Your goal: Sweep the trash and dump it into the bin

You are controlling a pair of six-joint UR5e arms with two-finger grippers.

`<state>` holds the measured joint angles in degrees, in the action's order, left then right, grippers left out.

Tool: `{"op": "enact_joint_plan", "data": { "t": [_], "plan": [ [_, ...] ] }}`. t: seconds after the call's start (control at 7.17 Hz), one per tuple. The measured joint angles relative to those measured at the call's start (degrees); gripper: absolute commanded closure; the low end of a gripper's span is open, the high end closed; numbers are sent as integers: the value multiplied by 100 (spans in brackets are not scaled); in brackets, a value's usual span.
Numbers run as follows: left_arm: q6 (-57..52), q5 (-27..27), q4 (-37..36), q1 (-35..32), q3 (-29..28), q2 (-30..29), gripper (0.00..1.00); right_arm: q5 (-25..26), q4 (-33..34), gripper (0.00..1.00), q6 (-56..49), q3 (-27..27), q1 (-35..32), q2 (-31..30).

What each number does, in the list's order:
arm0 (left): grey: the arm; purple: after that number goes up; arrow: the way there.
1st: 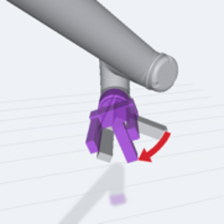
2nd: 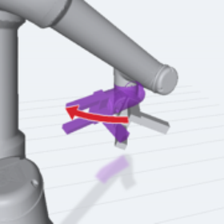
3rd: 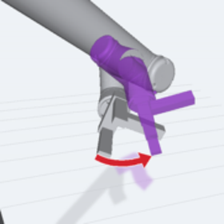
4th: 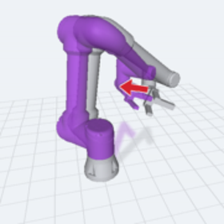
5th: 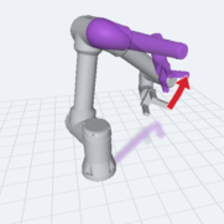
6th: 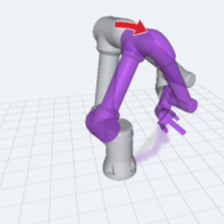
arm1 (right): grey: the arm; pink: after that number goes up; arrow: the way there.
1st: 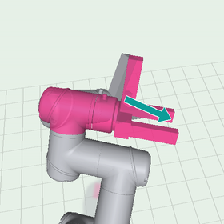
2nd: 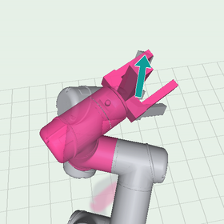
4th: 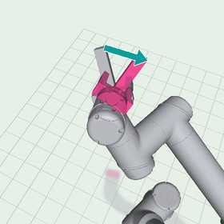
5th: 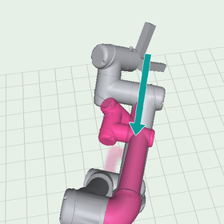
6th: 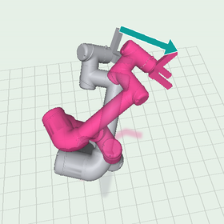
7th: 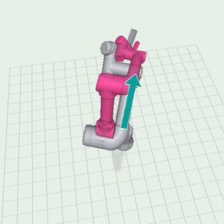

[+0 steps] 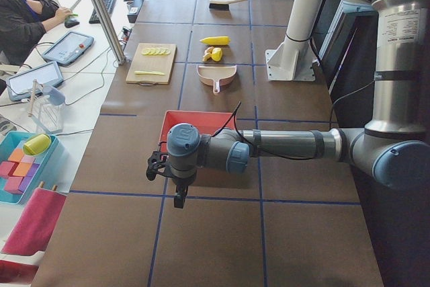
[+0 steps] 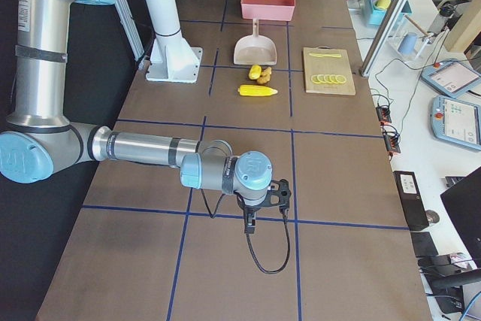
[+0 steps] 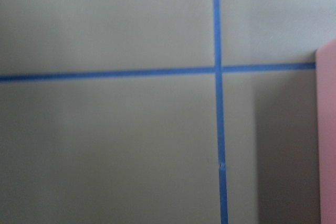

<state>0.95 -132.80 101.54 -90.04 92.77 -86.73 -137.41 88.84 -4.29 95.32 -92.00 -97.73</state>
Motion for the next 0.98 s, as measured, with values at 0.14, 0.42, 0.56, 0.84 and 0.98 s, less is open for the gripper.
{"op": "enact_joint_plan", "data": {
  "t": [0.14,0.42,0.56,0.84,0.98],
  "plan": [
    [-8,2,154,45,30,-31,0,0,-2,0,1,0,3,85],
    [-4,11,469,301,138,-225,0,-30,3,0,549,7,15,271],
    [-6,9,539,500,170,-396,0,-61,10,0,997,22,27,367],
    [-10,-228,582,803,246,-750,0,-110,1,0,1312,181,120,390],
    [-3,-394,585,882,349,-867,1,-145,-7,1,1351,355,210,377]
  ]
}}
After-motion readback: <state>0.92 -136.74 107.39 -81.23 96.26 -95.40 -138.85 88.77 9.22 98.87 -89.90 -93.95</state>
